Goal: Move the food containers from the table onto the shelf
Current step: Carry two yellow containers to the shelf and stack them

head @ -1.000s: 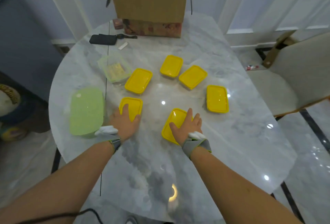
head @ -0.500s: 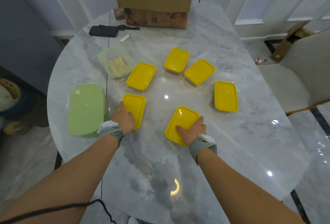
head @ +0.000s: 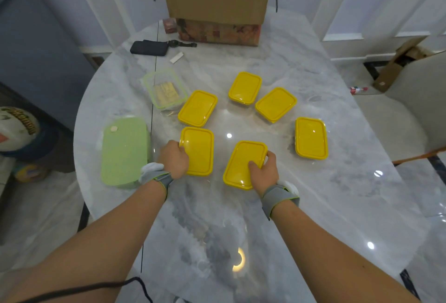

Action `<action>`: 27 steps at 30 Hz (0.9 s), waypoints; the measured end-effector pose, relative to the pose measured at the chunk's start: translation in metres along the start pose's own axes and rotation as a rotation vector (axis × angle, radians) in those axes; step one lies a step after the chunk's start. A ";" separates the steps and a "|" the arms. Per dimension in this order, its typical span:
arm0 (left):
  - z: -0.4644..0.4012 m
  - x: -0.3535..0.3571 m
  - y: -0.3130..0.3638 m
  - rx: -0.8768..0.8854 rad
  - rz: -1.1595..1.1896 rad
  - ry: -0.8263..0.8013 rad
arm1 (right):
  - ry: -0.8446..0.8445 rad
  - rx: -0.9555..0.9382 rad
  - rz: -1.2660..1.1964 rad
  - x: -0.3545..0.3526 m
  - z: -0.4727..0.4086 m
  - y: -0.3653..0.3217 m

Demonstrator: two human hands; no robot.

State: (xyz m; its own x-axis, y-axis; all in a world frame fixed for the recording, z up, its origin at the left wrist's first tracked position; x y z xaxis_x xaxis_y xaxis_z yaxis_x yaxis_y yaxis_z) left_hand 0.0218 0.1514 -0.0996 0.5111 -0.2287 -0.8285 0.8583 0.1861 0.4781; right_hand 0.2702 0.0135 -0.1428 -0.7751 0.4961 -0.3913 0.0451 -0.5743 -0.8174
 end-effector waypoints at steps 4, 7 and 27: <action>0.004 -0.033 0.010 0.031 0.083 0.070 | -0.054 -0.039 -0.118 -0.001 0.004 -0.038; 0.006 -0.073 0.010 0.036 0.165 0.134 | -0.136 -0.092 -0.171 0.003 0.012 -0.082; 0.040 -0.381 -0.158 -0.078 0.346 0.457 | -0.539 -0.350 -0.335 0.218 0.189 -0.301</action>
State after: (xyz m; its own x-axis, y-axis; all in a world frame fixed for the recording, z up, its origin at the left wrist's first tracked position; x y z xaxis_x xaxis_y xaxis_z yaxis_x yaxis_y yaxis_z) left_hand -0.3063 0.1710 0.1522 0.6754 0.2907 -0.6778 0.6301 0.2500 0.7351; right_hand -0.0315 0.1720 0.0974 -0.9815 0.1673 0.0928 -0.1200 -0.1605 -0.9797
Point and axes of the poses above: each hand's wrist, its own z-axis away from the middle knuckle, its own x-axis out of the palm, y = z × x, the point moved 8 cm from there along -z, towards the middle knuckle
